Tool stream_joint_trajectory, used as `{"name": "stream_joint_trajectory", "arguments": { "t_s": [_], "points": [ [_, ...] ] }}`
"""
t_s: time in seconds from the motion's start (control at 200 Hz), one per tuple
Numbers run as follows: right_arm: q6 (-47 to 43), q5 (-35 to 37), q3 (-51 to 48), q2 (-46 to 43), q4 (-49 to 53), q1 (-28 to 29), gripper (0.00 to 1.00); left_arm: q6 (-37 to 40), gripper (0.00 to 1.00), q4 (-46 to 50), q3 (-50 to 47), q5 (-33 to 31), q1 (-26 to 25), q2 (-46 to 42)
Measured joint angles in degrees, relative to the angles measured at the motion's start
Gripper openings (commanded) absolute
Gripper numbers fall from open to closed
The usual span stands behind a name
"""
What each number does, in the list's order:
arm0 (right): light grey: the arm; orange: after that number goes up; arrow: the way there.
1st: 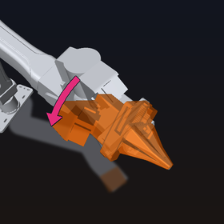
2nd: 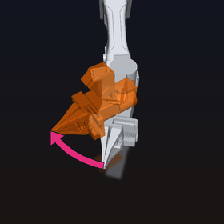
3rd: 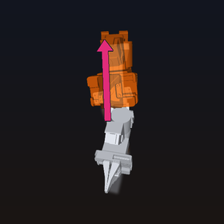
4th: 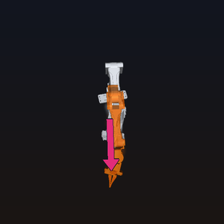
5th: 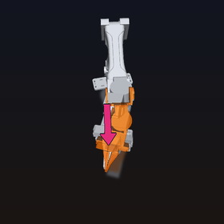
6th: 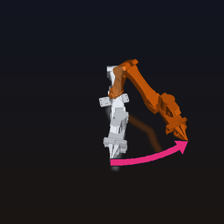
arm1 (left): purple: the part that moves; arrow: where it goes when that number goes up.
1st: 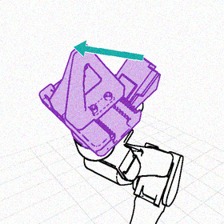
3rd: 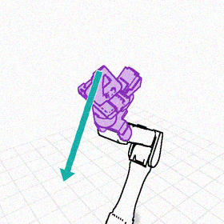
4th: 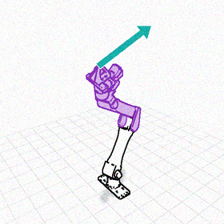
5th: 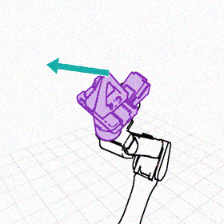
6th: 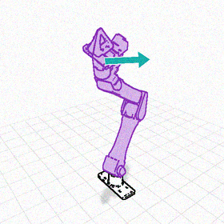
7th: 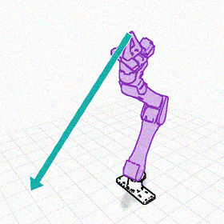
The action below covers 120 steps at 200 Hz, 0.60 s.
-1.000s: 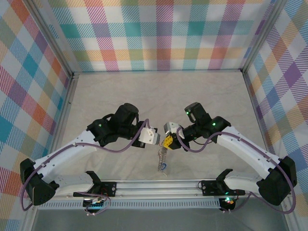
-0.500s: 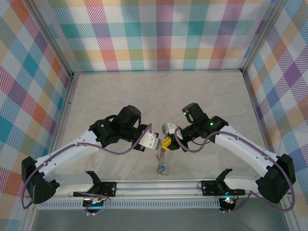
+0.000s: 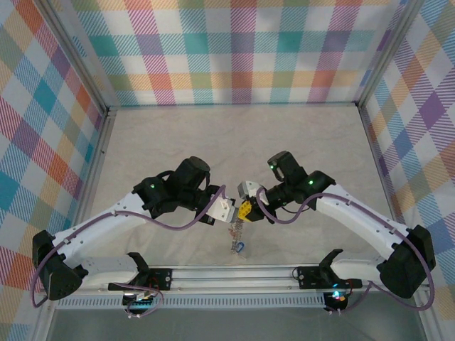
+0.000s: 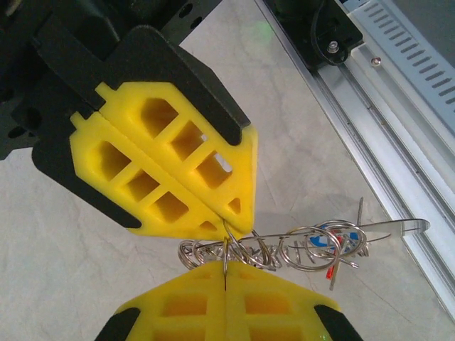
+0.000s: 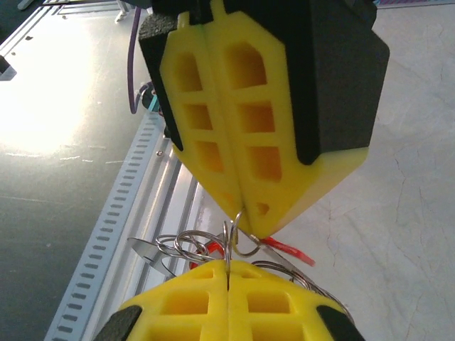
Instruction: Put the keys on the keyring
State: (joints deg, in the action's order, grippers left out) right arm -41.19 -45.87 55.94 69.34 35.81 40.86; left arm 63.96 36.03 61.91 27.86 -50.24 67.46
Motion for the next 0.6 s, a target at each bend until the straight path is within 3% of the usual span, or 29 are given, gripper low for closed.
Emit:
{"name": "stream_joint_trajectory", "arguments": {
  "t_s": [0.6],
  "points": [
    [0.52,0.24,0.0,0.37,0.61,0.0,0.0,0.22,0.0,-0.13,0.0,0.11,-0.37,0.81]
  ]
}}
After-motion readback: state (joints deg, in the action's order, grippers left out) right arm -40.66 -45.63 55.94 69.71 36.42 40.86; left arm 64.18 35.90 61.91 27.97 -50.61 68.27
